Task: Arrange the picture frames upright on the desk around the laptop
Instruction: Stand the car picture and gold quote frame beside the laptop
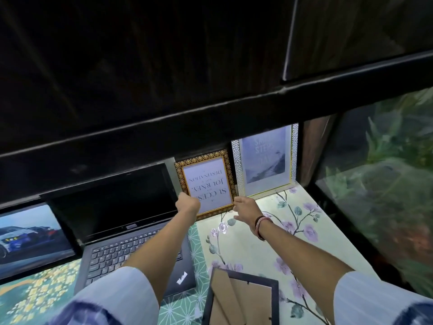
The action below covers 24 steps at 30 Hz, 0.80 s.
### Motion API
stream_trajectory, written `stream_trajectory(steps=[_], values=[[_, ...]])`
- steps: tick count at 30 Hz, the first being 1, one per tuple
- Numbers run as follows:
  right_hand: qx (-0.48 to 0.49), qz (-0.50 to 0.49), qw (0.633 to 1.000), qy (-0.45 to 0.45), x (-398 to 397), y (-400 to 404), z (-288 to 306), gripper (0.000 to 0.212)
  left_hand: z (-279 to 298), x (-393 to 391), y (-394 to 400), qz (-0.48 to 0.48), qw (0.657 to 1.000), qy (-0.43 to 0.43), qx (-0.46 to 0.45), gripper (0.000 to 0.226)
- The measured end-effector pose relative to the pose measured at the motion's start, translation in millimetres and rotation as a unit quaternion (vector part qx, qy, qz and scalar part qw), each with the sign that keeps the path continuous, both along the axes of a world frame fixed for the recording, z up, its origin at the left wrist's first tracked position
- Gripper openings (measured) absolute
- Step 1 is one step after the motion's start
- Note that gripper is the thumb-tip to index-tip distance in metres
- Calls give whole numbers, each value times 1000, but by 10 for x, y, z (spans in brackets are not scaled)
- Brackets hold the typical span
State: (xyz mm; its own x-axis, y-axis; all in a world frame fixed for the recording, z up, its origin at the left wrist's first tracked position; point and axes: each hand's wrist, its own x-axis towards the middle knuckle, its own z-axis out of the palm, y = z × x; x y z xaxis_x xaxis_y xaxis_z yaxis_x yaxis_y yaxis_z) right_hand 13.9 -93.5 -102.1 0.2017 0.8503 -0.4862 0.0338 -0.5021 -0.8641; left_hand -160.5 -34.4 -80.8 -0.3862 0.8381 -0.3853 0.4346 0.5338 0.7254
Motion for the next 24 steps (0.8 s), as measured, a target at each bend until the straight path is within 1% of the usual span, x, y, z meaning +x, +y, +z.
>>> stream_trajectory(steps=[3, 5, 6, 8, 9, 11, 13, 14, 15, 16, 17, 18, 20, 21, 22, 24], values=[[7, 3, 1000, -20, 43, 37, -41, 20, -54, -7, 1, 40, 999, -2, 28, 25], [1, 1, 1000, -22, 61, 20, -85, 16, -108, -42, -19, 62, 998, -5, 33, 21], [1, -3, 1000, -10, 60, 17, -120, 19, -143, -67, -32, 66, 997, -6, 31, 20], [-12, -19, 1000, -3, 44, -16, -146, 37, -144, -101, -104, 59, 998, -18, 30, 20], [-18, -25, 1000, -2, 40, -31, -153, 40, -156, -122, -138, 53, 998, -26, 33, 20], [-37, -41, 998, -1, 17, -69, -151, 34, -203, -172, -219, 37, 998, -43, 36, 18], [-47, -47, 997, 32, 17, -104, -179, 18, -309, -258, -291, 24, 997, -59, 38, 23], [-52, -54, 995, 58, 29, -113, -227, 16, -347, -301, -334, 25, 997, -69, 39, 25], [-61, -62, 992, 93, 50, -102, -370, 24, -366, -338, -407, 25, 995, -92, 43, 21], [-69, -74, 987, 127, 68, -91, -512, 37, -366, -363, -487, 24, 991, -122, 45, 12], [-79, -86, 981, 158, 71, -128, -554, 44, -357, -368, -579, 19, 988, -150, 45, 7], [-84, -99, 976, 177, 73, -192, -532, 43, -356, -370, -663, 18, 983, -175, 45, 11], [-102, -122, 965, 208, 34, -385, -357, 24, -375, -400, -813, 21, 974, -220, 39, 14], [-110, -130, 962, 213, 22, -468, -271, 18, -359, -419, -905, 19, 971, -234, 37, 13], [-109, -138, 960, 218, 18, -542, -227, 17, -324, -449, -1004, 15, 968, -249, 32, 13], [-90, -134, 959, 233, 62, -624, -222, 22, -235, -497, -1193, 12, 957, -290, 21, 14]])
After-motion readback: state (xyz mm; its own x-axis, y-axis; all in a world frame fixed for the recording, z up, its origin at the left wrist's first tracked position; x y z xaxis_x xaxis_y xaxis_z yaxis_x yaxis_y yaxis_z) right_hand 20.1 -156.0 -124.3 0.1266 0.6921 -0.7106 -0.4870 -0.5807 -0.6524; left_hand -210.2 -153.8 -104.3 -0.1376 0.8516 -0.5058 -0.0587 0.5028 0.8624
